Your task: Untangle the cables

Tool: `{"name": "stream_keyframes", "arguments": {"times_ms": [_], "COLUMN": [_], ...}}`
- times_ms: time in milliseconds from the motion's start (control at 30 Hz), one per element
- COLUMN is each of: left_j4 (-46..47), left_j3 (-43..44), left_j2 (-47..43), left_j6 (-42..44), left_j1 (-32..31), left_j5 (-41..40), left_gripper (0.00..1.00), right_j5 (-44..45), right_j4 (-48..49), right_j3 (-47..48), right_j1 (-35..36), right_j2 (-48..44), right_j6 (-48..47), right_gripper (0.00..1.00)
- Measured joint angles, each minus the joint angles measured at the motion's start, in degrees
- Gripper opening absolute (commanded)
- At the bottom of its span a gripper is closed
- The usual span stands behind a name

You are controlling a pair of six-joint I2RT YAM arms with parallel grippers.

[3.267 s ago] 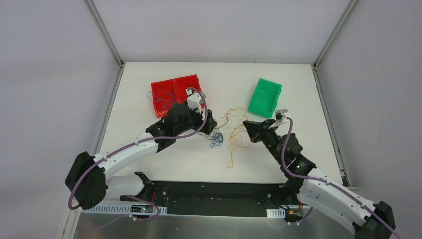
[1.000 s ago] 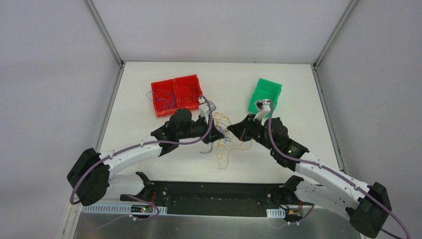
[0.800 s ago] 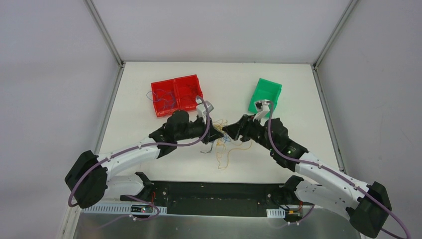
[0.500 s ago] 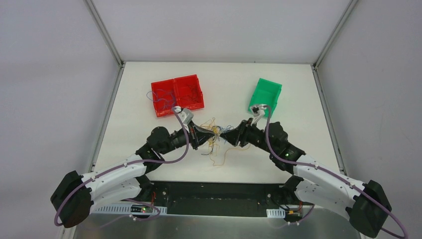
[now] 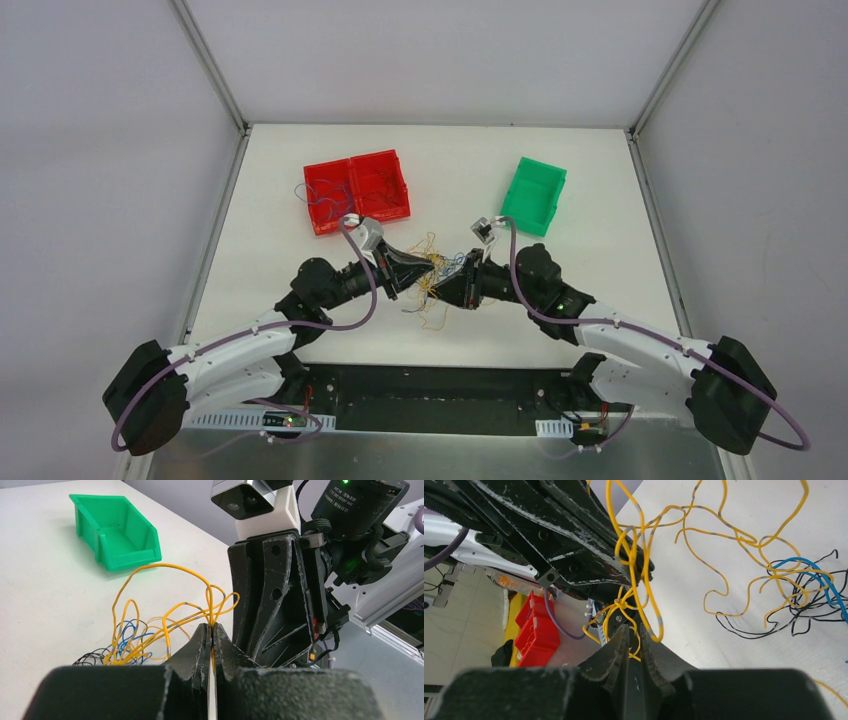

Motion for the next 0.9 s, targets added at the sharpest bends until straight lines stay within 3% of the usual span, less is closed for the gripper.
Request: {"name": "stream_keyframes", "arguments": {"times_ms": [133,200,333,367,433,500,600,700,800,900], "left_j4": [0.2,0.3,0.0,-0.9,-4.3,-8.4,-13.0,-16.1,-19.2,-21.6], "left_j3": [-0.1,-0.1,-0.1,0.0,0.5,1.7,3.9,5.5,7.4,9.6], "left_j2": [-0.1,0.0,0.5,0.4,-0.2,-0.8,-1.7,-2.5,-2.3,-0.5], "left_j6": [0.0,0.0,-0.3,-0.3,-0.2,0.1,0.7,1.6,2.7,3.8], "left_j1": [0.0,0.0,0.0,0.0,0.0,0.0,0.0,0.0,0.0,0.0], "left_j5": [0.0,0.0,-0.3,-1.0,-2.7,-3.8,-4.4,-4.1,-3.1,-2.1], "left_gripper": [0.0,0.0,0.62,0.69,0.75,0.75,0.68,0.66,0.57,0.57], "right_j5": [-0.6,-0.5,3.1,6.4,11.8,17.0,22.4,24.9,25.8,25.8], "right_j4": [0.5,0.5,-0.5,-1.9,-4.3,-6.6,-9.0,-11.2,-12.3,-12.8], "right_j3": [0.2,0.2,0.2,0.3,0.4,0.4,0.4,1.1,2.0,2.9], "right_j1": [0.6,0.7,1.0,1.1,1.1,1.1,1.1,1.1,1.1,1.1], "right_j2": [0.0,-0.1,-0.9,-1.6,-3.0,-4.5,-5.9,-6.0,-5.6,-4.7], "right_j6": [-0.2,-0.1,-0.2,-0.3,-0.6,-0.7,-0.9,-1.0,-1.2,-1.2], "right_gripper": [0.0,0.0,0.0,0.0,0.0,0.0,0.0,0.0,0.0,0.0]}}
